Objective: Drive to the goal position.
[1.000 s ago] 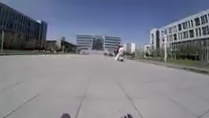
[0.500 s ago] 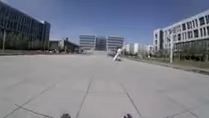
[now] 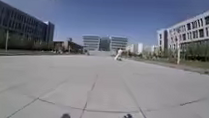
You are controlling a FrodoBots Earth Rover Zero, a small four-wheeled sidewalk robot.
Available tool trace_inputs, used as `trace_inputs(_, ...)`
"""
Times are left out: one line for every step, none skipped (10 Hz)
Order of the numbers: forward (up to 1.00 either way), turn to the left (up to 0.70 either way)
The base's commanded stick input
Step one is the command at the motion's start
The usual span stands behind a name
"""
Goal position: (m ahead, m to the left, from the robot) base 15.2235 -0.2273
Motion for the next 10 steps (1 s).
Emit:
trace_inputs(1.00, 0.00)
trace_inputs(1.00, 0.00)
trace_inputs(1.00, 0.00)
trace_inputs(1.00, 0.00)
trace_inputs(1.00, 0.00)
trace_inputs(1.00, -0.13)
trace_inputs(1.00, -0.30)
trace_inputs(1.00, -0.38)
trace_inputs(1.00, -0.40)
trace_inputs(1.00, -0.40)
